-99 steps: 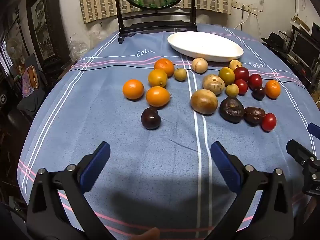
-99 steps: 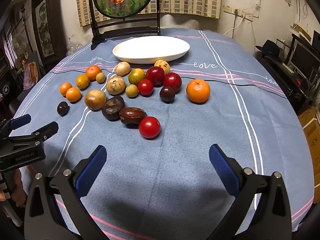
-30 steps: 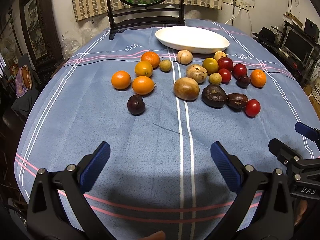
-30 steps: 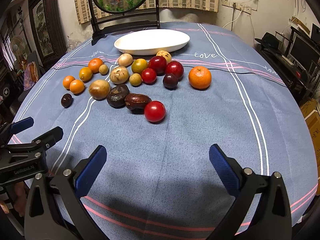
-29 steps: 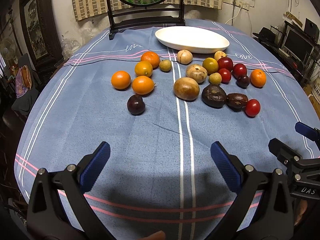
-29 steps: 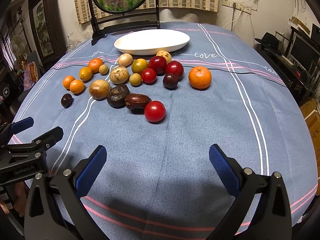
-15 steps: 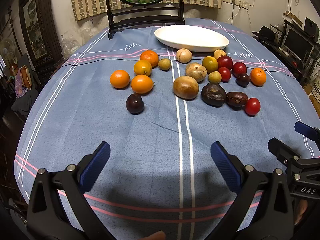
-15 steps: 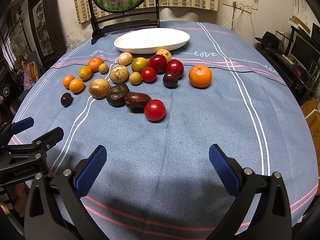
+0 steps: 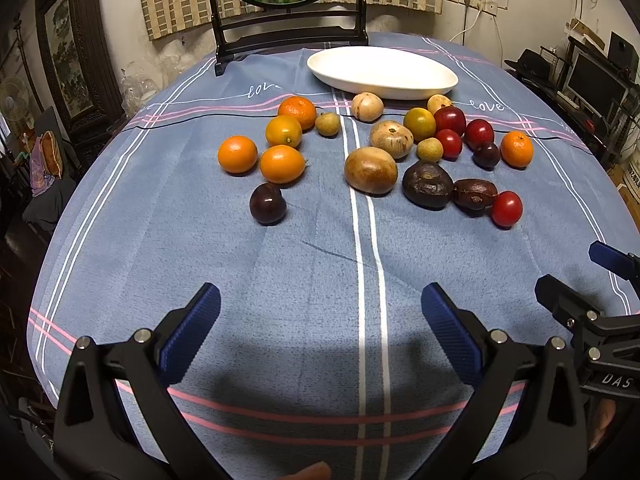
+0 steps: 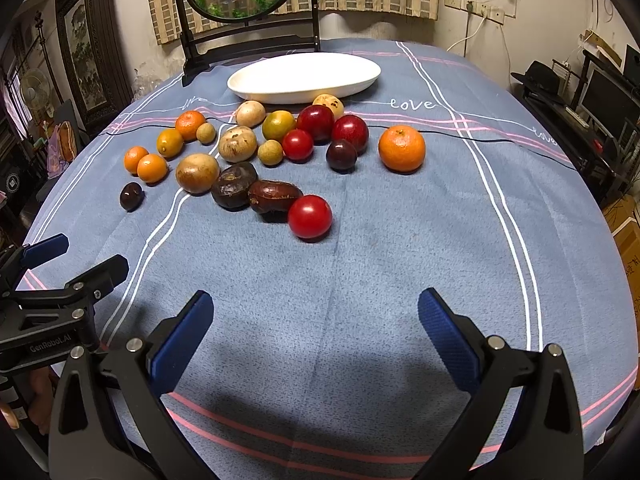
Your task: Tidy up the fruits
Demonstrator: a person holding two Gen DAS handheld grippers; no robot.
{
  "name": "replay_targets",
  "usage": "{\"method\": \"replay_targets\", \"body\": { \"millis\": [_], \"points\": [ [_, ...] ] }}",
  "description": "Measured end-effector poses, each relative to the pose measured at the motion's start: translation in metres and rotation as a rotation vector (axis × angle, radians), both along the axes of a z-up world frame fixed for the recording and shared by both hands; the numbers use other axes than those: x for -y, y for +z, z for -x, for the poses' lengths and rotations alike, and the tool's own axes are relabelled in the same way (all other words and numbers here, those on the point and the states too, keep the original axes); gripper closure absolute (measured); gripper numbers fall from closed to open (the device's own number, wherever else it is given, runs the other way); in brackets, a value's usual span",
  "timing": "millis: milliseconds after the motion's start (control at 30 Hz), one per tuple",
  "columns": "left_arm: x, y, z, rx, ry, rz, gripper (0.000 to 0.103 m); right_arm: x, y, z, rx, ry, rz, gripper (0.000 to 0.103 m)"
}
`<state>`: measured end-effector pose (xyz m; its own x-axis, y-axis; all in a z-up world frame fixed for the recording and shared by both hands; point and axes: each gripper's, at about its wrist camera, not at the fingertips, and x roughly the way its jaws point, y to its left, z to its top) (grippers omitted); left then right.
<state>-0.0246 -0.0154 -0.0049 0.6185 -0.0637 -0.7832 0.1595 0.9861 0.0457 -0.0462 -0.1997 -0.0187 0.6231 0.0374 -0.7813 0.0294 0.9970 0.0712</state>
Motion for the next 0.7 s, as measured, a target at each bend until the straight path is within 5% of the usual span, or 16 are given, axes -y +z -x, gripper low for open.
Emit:
{"method": "replay_targets", "body": {
  "millis": [700],
  "points": [
    [-0.049,-0.015,-0.068,-0.050,-0.039,0.071,0.002,0.012,-0.007,-0.027,-0.020,0.038,0.002,0.001]
  ]
}}
